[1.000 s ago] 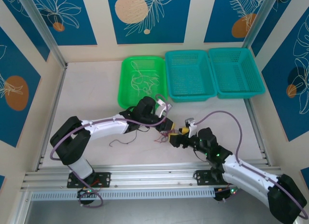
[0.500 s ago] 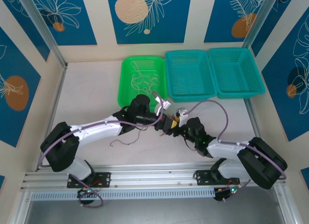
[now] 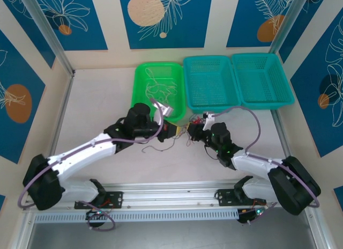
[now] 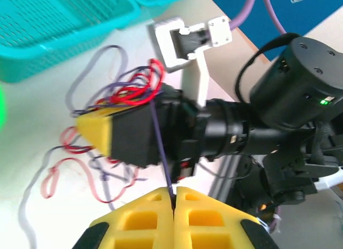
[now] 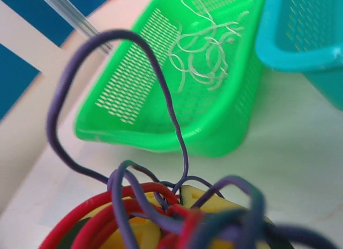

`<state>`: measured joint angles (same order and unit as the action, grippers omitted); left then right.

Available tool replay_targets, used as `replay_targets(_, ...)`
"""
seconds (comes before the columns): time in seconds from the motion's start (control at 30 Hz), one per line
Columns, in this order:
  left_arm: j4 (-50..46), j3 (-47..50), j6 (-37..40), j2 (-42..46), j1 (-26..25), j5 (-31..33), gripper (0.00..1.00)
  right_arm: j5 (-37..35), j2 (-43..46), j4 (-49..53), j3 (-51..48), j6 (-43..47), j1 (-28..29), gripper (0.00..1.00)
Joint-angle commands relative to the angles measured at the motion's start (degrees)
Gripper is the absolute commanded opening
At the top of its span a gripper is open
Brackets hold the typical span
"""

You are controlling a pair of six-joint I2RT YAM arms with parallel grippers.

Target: Untangle the cables

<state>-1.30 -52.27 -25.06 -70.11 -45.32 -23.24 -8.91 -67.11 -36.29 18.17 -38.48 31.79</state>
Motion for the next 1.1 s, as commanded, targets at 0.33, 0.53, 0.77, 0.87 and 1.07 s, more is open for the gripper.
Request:
replay_targets(0.33,-3.6,2.4,-0.6,21.8,13.1,6.6,0.00,-10.6,5.4,28.7,-4.4,-13.6,-16.1,0.05)
replay_targets(0.53,9.1,7.4,-0.1,11.3,10.6,-10.3,0.17,3.7,7.8,29.1,1.0,-0.6,-14.0,0.03)
replay_targets(0.77,11.9,6.3,11.0,-3.0,4.4,-8.5,0.66,12.5,10.8,33.2,6.3,6.8,-9.1,0.02)
replay_targets(0.87,14.4,3.8,13.2,-9.4,2.7,-13.0,0.78,13.6,10.8,35.6,8.4,7.7,-7.3,0.02)
replay_targets(1.07,19.3,-0.3,15.5,-19.9,-0.6,-11.0,0.85,15.1,10.3,36.6,10.6,9.0,-4.2,0.02)
